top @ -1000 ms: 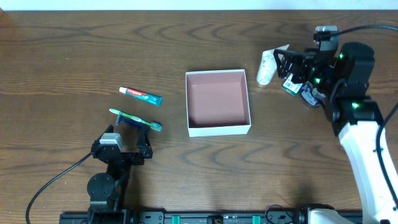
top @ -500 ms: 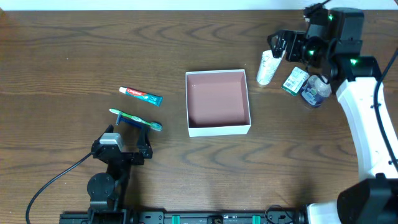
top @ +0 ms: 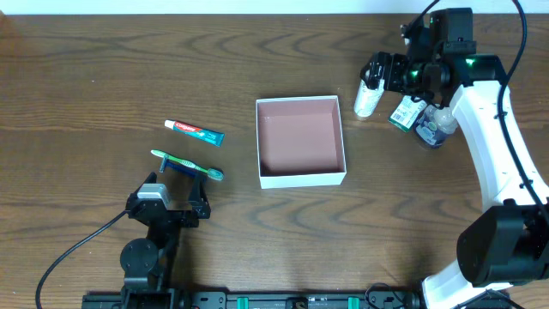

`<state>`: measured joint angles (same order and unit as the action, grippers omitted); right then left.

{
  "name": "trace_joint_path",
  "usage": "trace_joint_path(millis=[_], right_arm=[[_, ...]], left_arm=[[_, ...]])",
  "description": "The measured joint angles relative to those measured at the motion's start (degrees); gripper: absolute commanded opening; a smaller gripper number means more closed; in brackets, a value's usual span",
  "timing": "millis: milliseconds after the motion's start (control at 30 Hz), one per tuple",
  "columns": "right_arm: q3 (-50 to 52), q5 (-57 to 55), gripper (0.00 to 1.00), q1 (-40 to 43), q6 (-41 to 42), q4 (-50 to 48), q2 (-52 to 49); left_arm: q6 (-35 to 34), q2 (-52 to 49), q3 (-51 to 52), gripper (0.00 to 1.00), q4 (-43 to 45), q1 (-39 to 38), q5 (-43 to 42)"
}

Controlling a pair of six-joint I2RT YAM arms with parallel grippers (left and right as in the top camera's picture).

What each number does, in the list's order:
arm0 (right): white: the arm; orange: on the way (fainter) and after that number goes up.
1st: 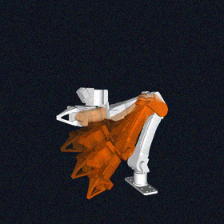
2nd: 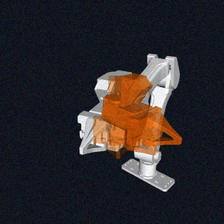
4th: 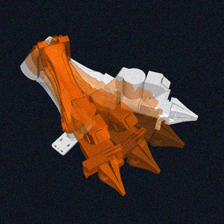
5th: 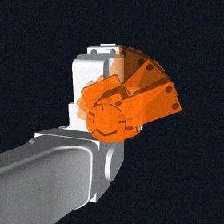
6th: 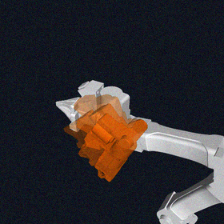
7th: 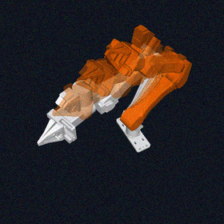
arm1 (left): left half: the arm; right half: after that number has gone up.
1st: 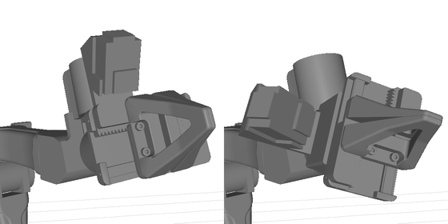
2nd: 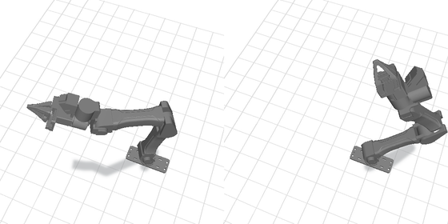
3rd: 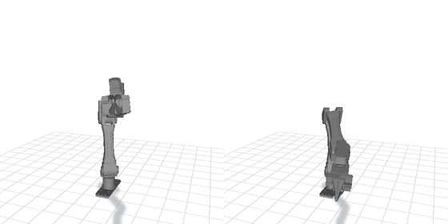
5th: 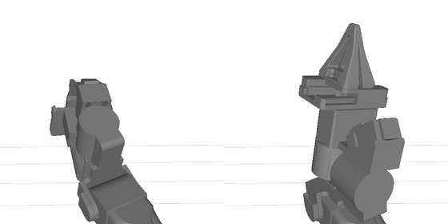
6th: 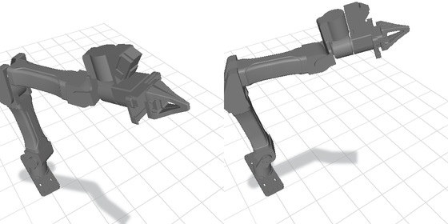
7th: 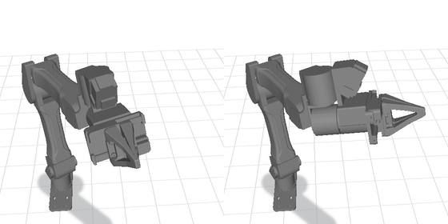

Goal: Pack container
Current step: 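Reach the right gripper to the white Pantene tube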

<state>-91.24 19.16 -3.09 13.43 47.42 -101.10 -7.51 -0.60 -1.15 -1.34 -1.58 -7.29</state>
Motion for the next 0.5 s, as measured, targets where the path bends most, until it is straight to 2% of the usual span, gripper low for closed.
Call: trace_joint_path(millis=[300, 500], right_arm=[[-0.1, 3.2, 0.99, -0.2, 0.0, -3.1, 0.0], [-0.1, 0.9, 0.97, -0.2, 5.5, -3.8, 0.0]], left_arm=[[0.0, 0.0, 0.0, 0.98, 0.0, 0.0, 0.0], [0.0, 0.0, 0.0, 0.98, 0.0, 0.0, 0.0]])
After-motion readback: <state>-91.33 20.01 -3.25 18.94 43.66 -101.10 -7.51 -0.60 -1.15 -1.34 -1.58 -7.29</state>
